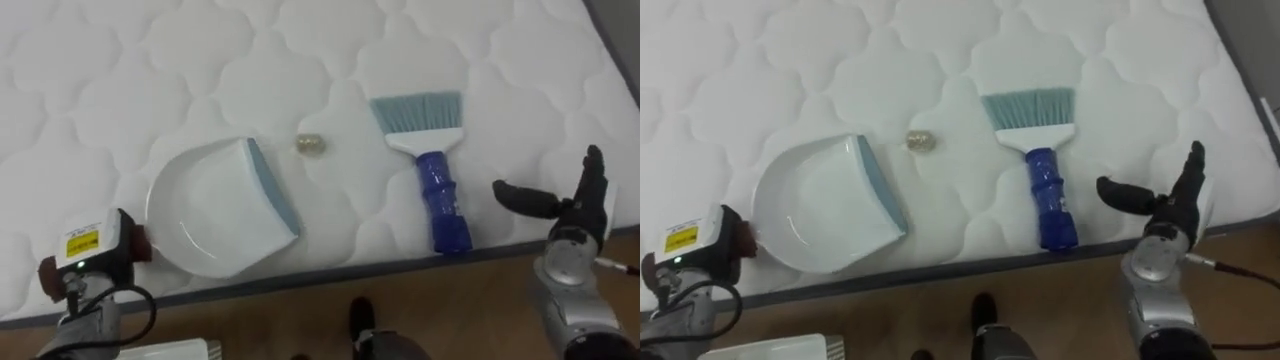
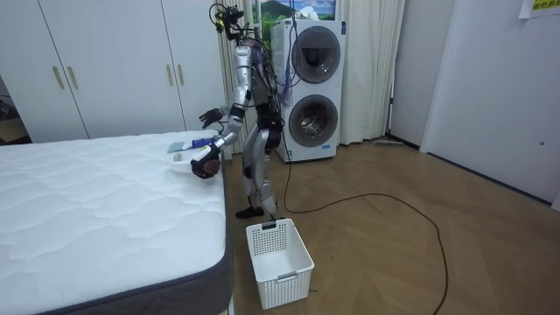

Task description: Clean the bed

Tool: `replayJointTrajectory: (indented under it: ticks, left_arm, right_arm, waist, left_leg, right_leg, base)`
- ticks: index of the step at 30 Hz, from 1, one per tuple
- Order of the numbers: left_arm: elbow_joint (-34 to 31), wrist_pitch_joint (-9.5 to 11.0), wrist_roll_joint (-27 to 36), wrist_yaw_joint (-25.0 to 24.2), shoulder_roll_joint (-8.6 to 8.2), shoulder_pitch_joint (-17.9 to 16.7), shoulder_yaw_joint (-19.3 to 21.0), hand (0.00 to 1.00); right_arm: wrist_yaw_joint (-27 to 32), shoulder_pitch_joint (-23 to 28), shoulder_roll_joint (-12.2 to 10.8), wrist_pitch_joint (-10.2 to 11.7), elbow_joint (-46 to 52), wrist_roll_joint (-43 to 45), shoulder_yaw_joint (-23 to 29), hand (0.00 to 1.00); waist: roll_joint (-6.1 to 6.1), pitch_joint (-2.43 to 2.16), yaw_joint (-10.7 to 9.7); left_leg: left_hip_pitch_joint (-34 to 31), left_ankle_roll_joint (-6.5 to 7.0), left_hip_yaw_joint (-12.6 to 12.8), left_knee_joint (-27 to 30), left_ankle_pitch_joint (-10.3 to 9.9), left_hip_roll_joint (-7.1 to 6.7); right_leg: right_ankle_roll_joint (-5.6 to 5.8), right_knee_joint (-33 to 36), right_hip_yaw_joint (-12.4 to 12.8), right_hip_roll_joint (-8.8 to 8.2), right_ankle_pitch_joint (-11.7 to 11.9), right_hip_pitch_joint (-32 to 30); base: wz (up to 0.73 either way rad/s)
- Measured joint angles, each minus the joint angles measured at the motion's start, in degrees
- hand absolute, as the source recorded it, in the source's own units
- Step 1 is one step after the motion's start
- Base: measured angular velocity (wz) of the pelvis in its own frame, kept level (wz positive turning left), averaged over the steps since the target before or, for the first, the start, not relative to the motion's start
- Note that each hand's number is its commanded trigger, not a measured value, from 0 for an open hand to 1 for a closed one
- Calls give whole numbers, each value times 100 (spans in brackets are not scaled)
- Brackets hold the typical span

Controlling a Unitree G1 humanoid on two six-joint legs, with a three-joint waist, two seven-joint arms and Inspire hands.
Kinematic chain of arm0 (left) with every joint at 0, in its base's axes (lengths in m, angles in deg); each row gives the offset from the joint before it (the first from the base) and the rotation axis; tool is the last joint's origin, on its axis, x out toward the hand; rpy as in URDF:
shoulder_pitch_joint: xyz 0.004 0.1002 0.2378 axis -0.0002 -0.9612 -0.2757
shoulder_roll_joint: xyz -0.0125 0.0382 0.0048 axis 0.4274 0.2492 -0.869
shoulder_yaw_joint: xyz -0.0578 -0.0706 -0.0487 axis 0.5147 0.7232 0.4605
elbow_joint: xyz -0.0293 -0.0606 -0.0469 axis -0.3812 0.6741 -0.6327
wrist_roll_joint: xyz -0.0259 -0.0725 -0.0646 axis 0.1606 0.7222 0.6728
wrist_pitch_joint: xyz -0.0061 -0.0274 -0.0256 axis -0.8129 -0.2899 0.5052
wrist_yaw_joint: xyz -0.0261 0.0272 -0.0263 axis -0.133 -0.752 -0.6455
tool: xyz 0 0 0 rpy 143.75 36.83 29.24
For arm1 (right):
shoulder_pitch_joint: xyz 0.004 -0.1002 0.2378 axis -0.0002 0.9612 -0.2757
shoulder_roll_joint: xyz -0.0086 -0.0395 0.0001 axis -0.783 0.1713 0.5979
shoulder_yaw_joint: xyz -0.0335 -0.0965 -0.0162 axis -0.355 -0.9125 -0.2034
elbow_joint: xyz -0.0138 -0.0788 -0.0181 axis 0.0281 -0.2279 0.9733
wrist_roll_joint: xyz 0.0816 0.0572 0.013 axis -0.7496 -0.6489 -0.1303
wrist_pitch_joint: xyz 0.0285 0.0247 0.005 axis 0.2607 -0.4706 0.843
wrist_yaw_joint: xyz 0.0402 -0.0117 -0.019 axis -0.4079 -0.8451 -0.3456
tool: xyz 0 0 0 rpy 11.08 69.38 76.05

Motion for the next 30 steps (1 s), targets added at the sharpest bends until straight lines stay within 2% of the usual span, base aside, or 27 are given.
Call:
replayJointTrajectory:
  ticks: [3, 12, 14, 17, 21, 22, 30]
  left_arm:
    - [69, 4, 265, -97, -7, -1, 15, 100]
    - [166, 8, 1445, -663, -42, 9, -1, 100]
    - [181, 3, 1702, -781, -42, 24, -2, 100]
    - [183, 4, 1816, -848, -41, 54, -5, 100]
    - [183, 35, 1824, -956, -40, 148, -7, 100]
    - [183, 52, 1819, -977, -41, 193, -8, 100]
    - [177, 85, 1809, -1026, -38, 299, -4, 100]
  right_arm:
    - [207, -1, 2, 137, 45, 231, -173, 0]
    - [316, -32, -17, 157, 41, 594, -885, 0]
    - [344, -91, -14, 171, 41, 591, -1086, 0]
    - [309, -156, -15, 173, -12, 514, -1321, 0]
    - [156, -176, -16, 174, -70, 431, -1379, 0]
    - [99, -181, -17, 174, -109, 389, -1380, 0]
    - [-306, -168, -11, 145, -595, 310, -1500, 0]
  waist:
    - [0, 0, 70]
    - [-5, 15, 174]
    - [-5, 61, 191]
    - [2, 91, 198]
    - [-5, 114, 210]
    - [-7, 137, 217]
    - [8, 156, 219]
  left_leg:
    - [30, -2, -9, -37, 3, 2]
    - [-147, -2, -43, 79, 3, 17]
    - [-176, -2, -42, 90, 3, 12]
    - [-261, -1, -49, 71, 3, 5]
    - [-352, -1, -69, 85, 2, 3]
    - [-376, -1, -92, 150, 2, 4]
    - [-493, -2, -85, 267, 2, 32]
  right_leg:
    - [-5, -5, -23, -6, -15, 16]
    - [-23, 9, -118, -29, -38, -107]
    - [-10, 8, -124, -38, -46, -127]
    - [-6, 18, -162, -63, -55, -196]
    - [-24, 67, -237, -100, -81, -282]
    - [-27, 93, -251, -104, -86, -294]
    - [-30, 135, -257, -94, -101, -375]
  base:
    - [1]
    - [2]
    - [2]
    - [7]
    - [9]
    - [9]
    - [1]
